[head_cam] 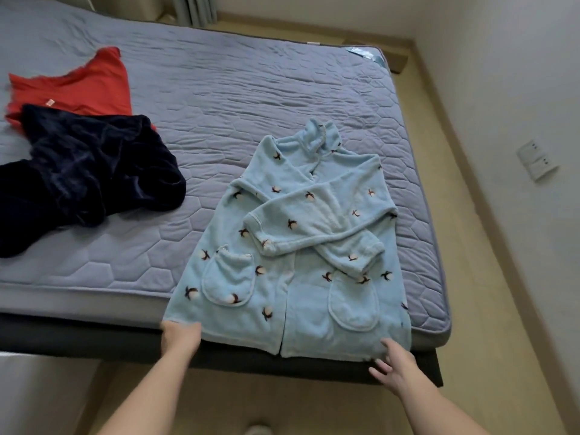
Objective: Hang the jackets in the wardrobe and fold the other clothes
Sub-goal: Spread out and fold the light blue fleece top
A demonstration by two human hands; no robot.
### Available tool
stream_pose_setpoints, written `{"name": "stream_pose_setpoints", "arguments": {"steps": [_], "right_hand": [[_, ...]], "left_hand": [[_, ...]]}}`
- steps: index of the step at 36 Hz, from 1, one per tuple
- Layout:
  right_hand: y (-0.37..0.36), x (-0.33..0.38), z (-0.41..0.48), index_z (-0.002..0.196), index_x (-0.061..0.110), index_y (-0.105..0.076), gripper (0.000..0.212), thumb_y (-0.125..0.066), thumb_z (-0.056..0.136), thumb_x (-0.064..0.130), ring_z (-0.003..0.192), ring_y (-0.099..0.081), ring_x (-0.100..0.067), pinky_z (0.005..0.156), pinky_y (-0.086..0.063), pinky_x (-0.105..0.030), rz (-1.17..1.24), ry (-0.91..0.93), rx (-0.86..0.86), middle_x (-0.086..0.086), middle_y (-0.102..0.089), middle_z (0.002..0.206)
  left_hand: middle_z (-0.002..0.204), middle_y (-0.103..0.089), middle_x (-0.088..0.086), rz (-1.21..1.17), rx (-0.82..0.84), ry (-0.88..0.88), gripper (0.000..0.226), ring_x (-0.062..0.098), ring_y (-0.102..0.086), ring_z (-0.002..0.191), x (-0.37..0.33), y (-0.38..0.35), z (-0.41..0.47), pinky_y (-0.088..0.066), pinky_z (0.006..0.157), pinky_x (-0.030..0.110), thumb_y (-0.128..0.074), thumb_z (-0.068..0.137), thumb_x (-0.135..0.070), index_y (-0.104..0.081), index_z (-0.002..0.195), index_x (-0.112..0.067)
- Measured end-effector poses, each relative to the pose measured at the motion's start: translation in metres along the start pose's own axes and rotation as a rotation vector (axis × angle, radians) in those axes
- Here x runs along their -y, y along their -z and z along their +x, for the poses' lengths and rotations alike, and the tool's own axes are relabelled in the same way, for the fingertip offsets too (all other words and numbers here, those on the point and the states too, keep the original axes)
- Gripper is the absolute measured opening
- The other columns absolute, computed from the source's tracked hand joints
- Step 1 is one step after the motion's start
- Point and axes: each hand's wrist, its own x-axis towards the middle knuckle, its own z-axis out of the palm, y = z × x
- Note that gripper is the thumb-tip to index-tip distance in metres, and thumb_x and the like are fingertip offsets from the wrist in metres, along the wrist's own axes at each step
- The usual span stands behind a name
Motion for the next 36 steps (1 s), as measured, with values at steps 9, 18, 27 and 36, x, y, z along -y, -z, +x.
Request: {"name": "stream_pose_setpoints", "arguments": {"steps": [9,18,27,36], "right_hand": [[-0.006,0.0,0.012,0.15,0.019,-0.018,0.082,-0.065,0.085,0.002,0.132,-0.036,-0.039,0.098,-0.043,-0.055,-0.124,0.084,-0.096,-0.016,-0.031,0.149],[0.006,0.018,0.034,0.134,0.002,-0.045,0.057,-0.066,0.082,0.011,0.114,-0.052,-0.041,0.093,-0.047,-0.042,-0.58,0.2,-0.226,-0.022,-0.054,0.128],[0.035,0.051,-0.018,0.114,0.001,-0.062,0.038,-0.062,0.081,0.02,0.095,-0.059,-0.035,0.082,-0.05,-0.037,-0.681,0.179,-0.177,-0.018,-0.061,0.104],[0.039,0.138,-0.095,0.124,-0.008,-0.05,0.04,-0.059,0.086,0.001,0.103,-0.058,-0.046,0.065,-0.051,-0.043,-0.238,0.19,-0.145,-0.028,-0.056,0.121]], "left_hand": [[0.126,-0.049,0.027,-0.188,0.018,0.039,0.058,0.044,-0.052,0.11,0.002,-0.002,0.018,-0.05,0.091,0.052,-0.065,0.083,-0.01,-0.036,0.134,-0.006],[0.106,-0.056,0.024,-0.231,-0.021,0.087,0.044,0.042,-0.057,0.098,0.001,-0.004,0.033,-0.052,0.087,0.05,-0.067,0.083,-0.016,-0.052,0.12,0.001],[0.114,-0.058,0.026,-0.443,0.037,0.142,0.044,0.04,-0.059,0.099,-0.035,0.045,-0.016,-0.053,0.086,0.047,-0.066,0.083,-0.012,-0.054,0.123,0.004],[0.112,-0.059,0.022,-0.617,0.055,0.179,0.044,0.033,-0.062,0.084,-0.124,0.101,-0.068,-0.055,0.075,0.044,-0.063,0.085,-0.005,-0.05,0.127,0.003]]}}
